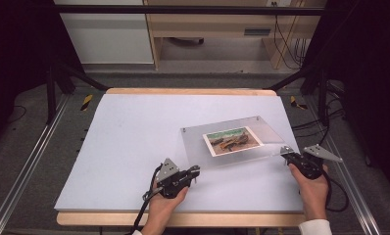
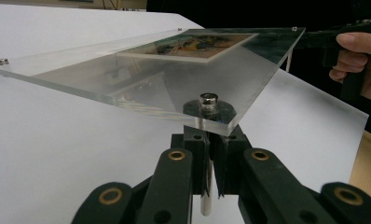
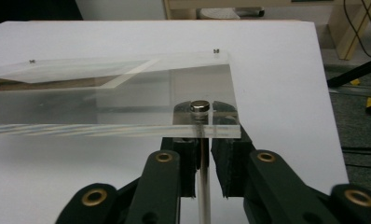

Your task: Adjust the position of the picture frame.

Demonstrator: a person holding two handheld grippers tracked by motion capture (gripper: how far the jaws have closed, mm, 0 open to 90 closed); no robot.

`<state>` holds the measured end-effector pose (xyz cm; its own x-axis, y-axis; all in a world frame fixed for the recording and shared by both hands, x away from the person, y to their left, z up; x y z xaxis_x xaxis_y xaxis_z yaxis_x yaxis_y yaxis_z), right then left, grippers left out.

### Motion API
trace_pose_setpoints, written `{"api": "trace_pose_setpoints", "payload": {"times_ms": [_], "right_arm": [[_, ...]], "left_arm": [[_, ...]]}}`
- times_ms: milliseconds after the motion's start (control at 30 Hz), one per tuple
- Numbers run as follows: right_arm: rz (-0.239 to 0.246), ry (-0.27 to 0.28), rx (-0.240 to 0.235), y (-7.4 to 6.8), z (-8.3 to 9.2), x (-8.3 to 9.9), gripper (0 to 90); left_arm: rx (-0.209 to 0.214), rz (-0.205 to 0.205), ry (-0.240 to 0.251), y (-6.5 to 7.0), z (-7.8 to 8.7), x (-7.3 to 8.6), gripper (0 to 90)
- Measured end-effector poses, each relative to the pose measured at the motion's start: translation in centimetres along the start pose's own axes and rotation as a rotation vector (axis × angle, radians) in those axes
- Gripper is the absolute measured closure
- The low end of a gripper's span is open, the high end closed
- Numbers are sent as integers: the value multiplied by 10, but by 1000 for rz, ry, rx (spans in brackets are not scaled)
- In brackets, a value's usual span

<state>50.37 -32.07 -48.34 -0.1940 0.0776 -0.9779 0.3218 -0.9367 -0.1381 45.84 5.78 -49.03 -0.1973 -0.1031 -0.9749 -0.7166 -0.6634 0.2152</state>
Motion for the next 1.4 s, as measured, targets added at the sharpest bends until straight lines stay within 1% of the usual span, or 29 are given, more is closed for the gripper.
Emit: {"api": "trace_pose_setpoints", "payload": {"times_ms": [67,133,167,267,367,433,533,600,700,833,867,900,933,967,1000,1133,1400], "right_arm": [[10,-5,-1,-1,0,0,837],[15,-8,0,-1,0,1,839],[14,-9,0,-1,0,1,840],[15,-12,3,-1,-1,2,840],[11,-11,11,-1,-1,1,840],[18,-11,13,-1,-1,1,841],[17,-13,18,-4,1,-2,843],[18,-11,12,-9,4,-7,847],[25,-4,-4,-20,6,-13,850],[20,-3,-6,-33,6,-20,852],[18,-2,-5,-41,5,-24,852],[18,-2,-5,-41,5,-24,852],[23,-2,-3,-48,3,-27,852],[23,-2,-3,-48,3,-27,852],[18,-3,-1,-51,3,-28,852],[26,4,3,-64,-3,-34,851],[26,26,14,-95,-16,-44,849]], "left_arm": [[-1,-10,-3,0,0,0,838],[-3,-34,-11,0,-1,0,834],[-3,-39,-14,0,-1,-1,829],[-1,-30,-16,0,-3,-1,826],[9,-1,-16,-1,-4,-2,833],[11,-9,-21,-2,-4,-3,837],[10,-3,-22,-4,0,-8,839],[13,1,-19,-7,3,-14,837],[-1,10,-13,-13,10,-23,834],[-15,0,-3,-22,19,-35,828],[-19,-4,1,-24,21,-37,824],[-23,-11,5,-26,23,-40,824],[-27,-9,13,-30,27,-44,821],[-27,-9,13,-30,27,-44,821],[-31,-1,20,-33,30,-46,821],[-51,15,39,-42,39,-54,821],[-92,-12,69,-65,58,-70,820]]}}
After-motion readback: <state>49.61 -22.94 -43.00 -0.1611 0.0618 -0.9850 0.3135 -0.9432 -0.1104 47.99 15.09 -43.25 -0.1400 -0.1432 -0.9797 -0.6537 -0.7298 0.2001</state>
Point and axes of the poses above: each handheld gripper's, and its own axes: z roughly backward along the jaws, x roughly out of its underside, y roughly to its right, the point moved 5 cm from there along -z, roughly forward along the jaws, and after that the axes turned 15 degrees about y, right-handed, at the moved point
